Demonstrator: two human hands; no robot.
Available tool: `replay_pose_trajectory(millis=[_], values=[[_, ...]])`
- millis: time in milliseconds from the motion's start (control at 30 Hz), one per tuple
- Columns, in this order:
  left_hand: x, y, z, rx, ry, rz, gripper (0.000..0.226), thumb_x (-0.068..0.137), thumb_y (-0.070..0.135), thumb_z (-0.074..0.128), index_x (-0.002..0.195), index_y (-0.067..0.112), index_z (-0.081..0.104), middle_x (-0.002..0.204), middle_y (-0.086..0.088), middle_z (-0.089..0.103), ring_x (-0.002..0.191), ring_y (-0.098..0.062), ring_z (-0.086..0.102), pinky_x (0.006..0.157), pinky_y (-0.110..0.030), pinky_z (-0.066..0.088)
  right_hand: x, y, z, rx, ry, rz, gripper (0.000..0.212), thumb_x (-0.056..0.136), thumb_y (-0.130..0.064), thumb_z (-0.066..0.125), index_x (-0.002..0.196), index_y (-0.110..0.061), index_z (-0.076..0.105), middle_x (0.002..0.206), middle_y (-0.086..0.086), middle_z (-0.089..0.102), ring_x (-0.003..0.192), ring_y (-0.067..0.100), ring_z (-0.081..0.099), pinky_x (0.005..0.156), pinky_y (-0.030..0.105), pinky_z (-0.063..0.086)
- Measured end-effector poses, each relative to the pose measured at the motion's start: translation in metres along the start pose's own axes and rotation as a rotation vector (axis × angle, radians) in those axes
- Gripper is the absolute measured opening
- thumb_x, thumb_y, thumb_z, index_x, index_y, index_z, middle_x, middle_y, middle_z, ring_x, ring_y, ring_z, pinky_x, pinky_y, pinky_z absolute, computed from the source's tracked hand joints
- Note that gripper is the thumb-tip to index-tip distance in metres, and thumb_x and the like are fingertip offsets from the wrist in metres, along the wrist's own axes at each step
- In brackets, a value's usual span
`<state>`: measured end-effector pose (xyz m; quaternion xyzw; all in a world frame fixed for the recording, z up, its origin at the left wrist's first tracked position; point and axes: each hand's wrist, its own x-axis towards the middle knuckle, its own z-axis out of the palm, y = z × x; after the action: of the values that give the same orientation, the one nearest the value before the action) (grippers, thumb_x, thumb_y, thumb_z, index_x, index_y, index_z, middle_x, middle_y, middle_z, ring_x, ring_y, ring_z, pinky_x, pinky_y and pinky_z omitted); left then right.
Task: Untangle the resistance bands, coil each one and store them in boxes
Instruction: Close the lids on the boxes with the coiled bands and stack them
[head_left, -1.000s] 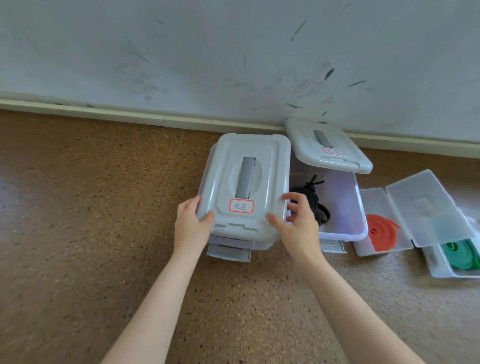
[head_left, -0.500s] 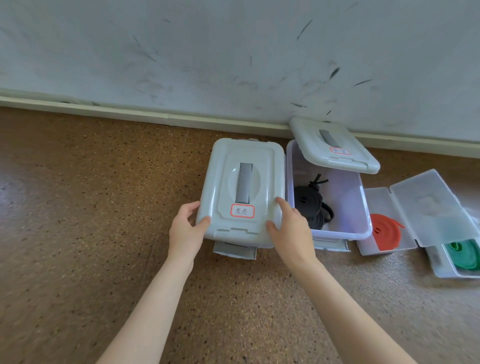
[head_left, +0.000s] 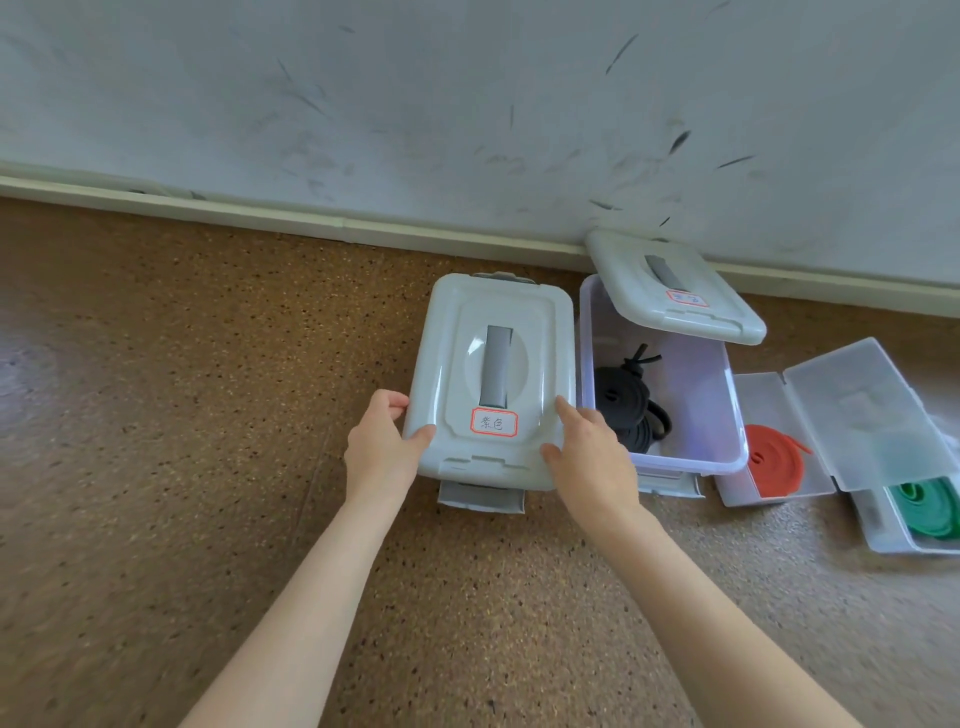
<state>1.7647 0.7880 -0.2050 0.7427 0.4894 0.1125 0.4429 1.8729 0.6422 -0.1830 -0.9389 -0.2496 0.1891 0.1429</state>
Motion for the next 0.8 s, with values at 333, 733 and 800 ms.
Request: replay_pose_trajectory(millis=[333, 733, 800], values=[[-0.003, -0.030, 0.014, 0.267, -0.311, 0.293, 0.055, 0.100, 0.029, 0.035, 0.147, 0.032, 0.009, 0.156, 0.002, -0.017, 0.144, -0.022, -0.014, 0.117, -0.040, 0.001, -0.007, 0.015, 0.030, -0.508, -0.112, -0.558, 0.113, 0.076, -0.044, 0.070, 0.147, -0.018, -0.014, 0.156, 0.005, -0.017, 0.144, 0.026, -0.011, 0.115, 0.042, -0.006], [-0.004, -0.022, 0.008, 0.354, -0.390, 0.212, 0.054, 0.100, 0.036, 0.031, 0.147, 0.037, 0.005, 0.156, 0.006, -0.021, 0.143, -0.025, -0.017, 0.117, -0.047, 0.000, 0.001, 0.016, 0.022, -0.312, -0.048, -0.589, 0.067, 0.089, -0.037, 0.057, 0.146, -0.022, 0.024, 0.157, 0.000, 0.017, 0.144, 0.021, 0.013, 0.115, 0.039, 0.010], [-0.006, -0.015, 0.003, 0.443, -0.372, 0.217, 0.055, 0.100, 0.036, 0.033, 0.148, 0.036, 0.007, 0.157, 0.004, -0.016, 0.144, -0.026, -0.014, 0.116, -0.046, 0.002, -0.004, 0.014, 0.022, -0.319, -0.056, -0.582, 0.066, 0.091, -0.034, 0.056, 0.146, -0.021, 0.022, 0.157, 0.001, 0.014, 0.144, 0.022, 0.010, 0.116, 0.039, 0.008]])
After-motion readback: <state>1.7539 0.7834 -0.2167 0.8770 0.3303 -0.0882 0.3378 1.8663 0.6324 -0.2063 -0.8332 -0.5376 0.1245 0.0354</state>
